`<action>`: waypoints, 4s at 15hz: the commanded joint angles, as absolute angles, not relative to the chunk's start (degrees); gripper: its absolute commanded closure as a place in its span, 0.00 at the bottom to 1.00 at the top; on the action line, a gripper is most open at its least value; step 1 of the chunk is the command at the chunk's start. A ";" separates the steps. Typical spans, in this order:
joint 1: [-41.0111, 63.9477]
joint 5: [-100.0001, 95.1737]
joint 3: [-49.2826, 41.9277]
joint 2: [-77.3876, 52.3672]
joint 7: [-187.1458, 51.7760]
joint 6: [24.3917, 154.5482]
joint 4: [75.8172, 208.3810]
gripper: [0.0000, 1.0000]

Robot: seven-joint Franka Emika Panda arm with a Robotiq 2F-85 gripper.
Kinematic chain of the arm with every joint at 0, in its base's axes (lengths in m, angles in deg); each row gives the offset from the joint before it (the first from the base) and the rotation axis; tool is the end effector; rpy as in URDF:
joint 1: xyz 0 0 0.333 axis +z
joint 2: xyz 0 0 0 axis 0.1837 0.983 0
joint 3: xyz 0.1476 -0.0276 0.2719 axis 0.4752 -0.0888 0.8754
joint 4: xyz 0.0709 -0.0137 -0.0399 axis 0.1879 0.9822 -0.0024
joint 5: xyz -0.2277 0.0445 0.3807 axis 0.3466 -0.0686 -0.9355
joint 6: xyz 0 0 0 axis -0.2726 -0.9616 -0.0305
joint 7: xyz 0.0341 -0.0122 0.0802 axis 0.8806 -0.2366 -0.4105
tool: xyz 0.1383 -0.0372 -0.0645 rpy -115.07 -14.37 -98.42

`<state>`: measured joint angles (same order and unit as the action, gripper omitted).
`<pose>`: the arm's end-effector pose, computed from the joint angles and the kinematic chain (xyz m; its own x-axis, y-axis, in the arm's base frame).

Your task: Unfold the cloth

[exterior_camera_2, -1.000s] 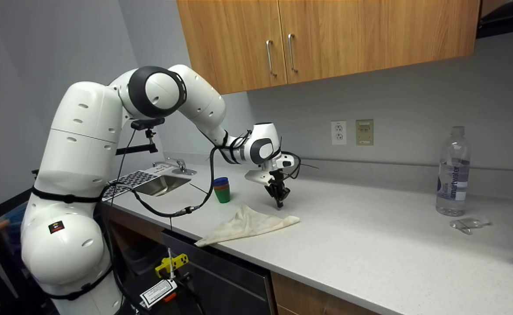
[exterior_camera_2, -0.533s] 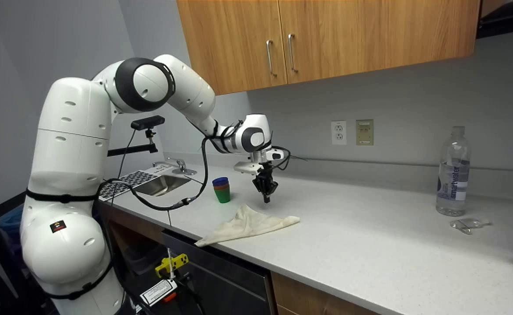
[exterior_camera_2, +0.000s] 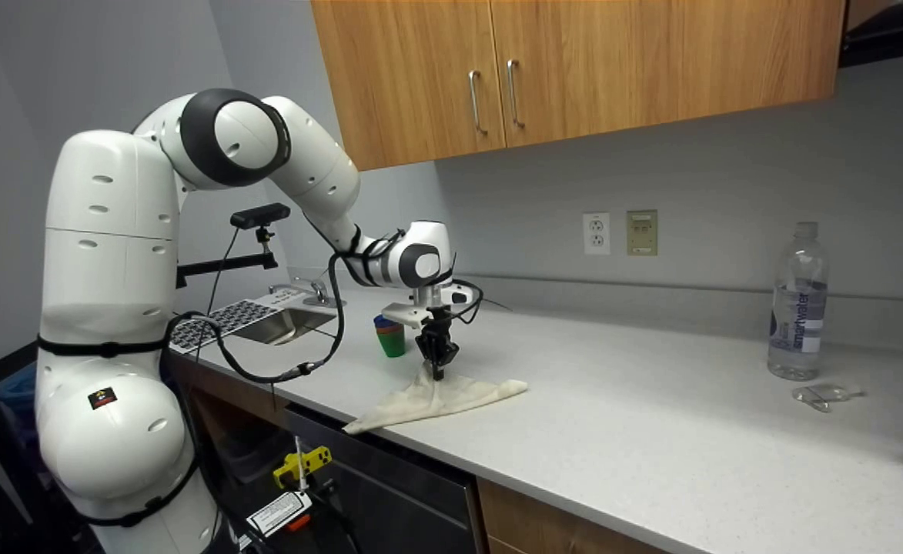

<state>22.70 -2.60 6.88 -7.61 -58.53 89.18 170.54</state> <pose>0.5577 0.1903 0.1303 0.9844 0.1146 -0.1337 0.1183 -0.9928 0.0200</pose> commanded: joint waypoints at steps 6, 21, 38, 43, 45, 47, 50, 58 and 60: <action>24.03 -3.02 6.07 -8.62 -52.13 100.16 178.18 1.00; 24.55 -1.87 0.50 1.11 -47.08 101.68 162.95 1.00; 26.55 1.53 3.90 -7.47 -49.47 85.04 159.95 0.89; 27.01 2.93 3.68 -4.52 -48.15 87.49 156.68 0.43; 26.88 2.57 3.52 -3.25 -48.34 88.25 155.70 0.28; 27.04 2.60 3.12 -1.45 -48.15 88.84 154.58 0.13; 27.30 2.24 2.73 1.29 -48.08 89.35 152.85 0.00; 27.75 1.96 2.24 5.68 -48.28 88.94 148.96 0.02; 27.66 1.76 2.17 6.23 -48.26 89.09 148.66 0.16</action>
<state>26.68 1.36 3.27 4.52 -48.87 89.11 150.94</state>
